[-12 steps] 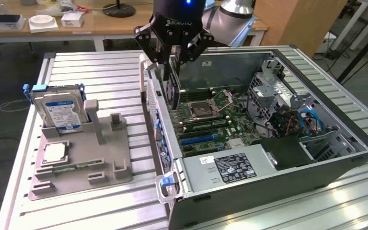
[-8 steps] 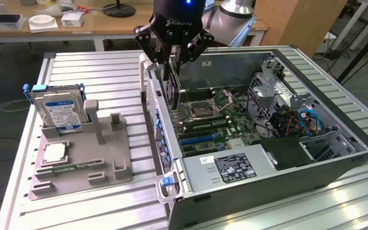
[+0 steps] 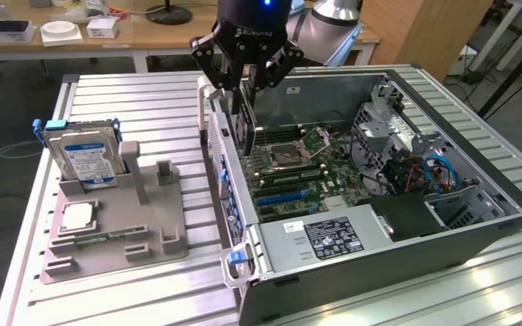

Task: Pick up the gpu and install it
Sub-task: 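Pick up the gpu and move the gpu toward the slot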

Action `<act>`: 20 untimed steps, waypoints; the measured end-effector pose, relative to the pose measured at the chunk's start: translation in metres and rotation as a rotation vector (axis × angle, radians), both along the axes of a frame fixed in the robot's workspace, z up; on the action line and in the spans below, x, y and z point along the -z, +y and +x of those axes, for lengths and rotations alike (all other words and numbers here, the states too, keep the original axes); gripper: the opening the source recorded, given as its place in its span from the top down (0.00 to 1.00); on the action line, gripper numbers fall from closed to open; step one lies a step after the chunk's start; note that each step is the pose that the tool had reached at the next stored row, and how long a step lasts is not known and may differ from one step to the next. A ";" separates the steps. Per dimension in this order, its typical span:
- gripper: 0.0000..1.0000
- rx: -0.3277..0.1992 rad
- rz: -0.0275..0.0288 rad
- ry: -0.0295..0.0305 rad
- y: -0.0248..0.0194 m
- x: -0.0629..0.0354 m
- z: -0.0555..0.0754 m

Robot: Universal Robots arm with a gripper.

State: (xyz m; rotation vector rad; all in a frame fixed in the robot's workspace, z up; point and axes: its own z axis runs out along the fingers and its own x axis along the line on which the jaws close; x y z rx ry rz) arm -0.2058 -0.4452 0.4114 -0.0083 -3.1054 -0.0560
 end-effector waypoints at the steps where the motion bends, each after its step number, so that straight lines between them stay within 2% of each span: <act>1: 0.74 0.000 -0.0001 0.0000 0.0000 0.0000 0.000; 6: 0.74 0.000 0.0000 0.0001 0.0000 0.0000 0.005; 20: 0.74 -0.001 0.0001 0.0000 0.0000 0.0000 0.036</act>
